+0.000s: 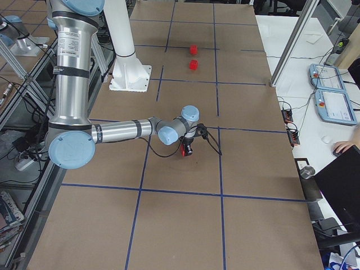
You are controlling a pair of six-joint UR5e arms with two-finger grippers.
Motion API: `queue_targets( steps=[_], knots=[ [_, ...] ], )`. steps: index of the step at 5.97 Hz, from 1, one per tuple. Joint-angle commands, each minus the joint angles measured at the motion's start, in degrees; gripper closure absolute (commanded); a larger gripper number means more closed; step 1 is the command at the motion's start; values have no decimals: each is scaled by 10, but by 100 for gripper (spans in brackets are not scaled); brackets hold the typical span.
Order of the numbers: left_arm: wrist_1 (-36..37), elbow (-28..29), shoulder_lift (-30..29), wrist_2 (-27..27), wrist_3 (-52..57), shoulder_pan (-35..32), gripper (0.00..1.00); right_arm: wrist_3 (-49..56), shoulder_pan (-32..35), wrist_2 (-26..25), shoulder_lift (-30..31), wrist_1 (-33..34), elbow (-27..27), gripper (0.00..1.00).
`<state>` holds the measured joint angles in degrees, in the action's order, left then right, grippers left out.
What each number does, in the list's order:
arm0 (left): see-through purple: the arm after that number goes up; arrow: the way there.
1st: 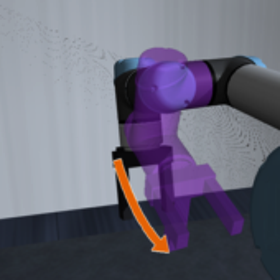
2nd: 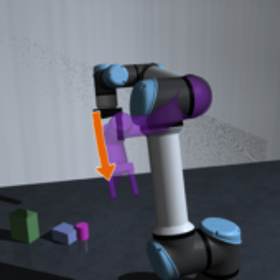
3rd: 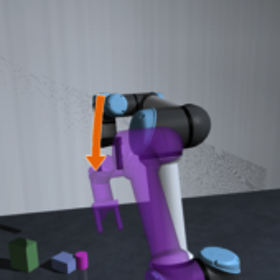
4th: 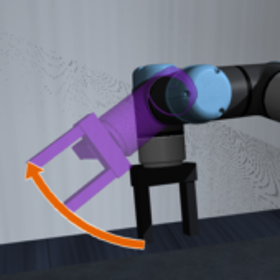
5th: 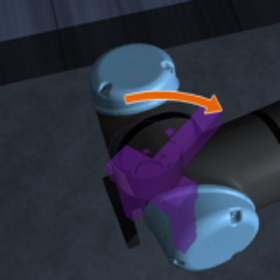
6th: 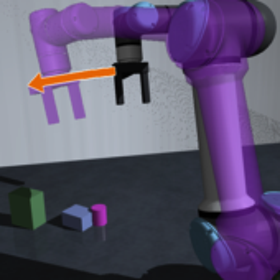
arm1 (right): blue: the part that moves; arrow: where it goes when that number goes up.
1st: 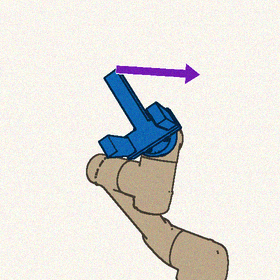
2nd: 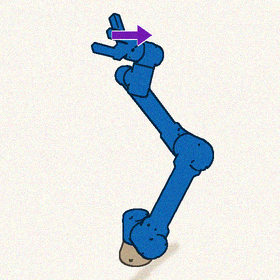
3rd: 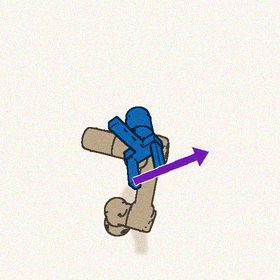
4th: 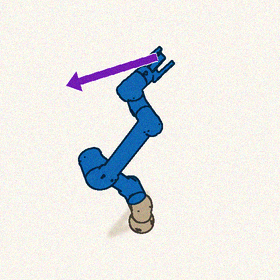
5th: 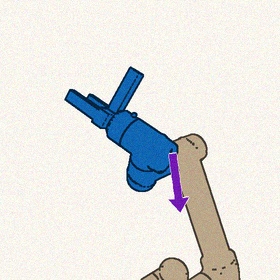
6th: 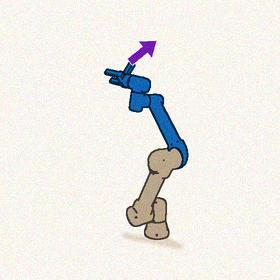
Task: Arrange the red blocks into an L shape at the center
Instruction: 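Carry the red cube with the right gripper toward the table center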
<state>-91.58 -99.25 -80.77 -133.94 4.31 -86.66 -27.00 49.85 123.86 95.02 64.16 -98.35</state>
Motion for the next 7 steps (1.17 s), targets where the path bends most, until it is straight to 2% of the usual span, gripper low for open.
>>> queue_targets(
  steps=[1, 3, 4, 6, 7],
  knots=[
    [0, -1, 0, 0, 0, 0, 0, -57, 0, 2, -71, 87, -40, 94],
    [0, -1, 0, 0, 0, 0, 0, -211, -72, -16, -246, 194, -33, 93],
    [0, 0, 0, 0, 0, 0, 0, -269, -106, -51, -321, 238, -15, 93],
    [0, 0, 0, 0, 0, -1, 0, -405, -172, -102, -478, 244, 103, 93],
    [0, 0, 0, 0, 0, 0, 0, -442, -201, -118, -514, 243, 135, 93]
  ],
)
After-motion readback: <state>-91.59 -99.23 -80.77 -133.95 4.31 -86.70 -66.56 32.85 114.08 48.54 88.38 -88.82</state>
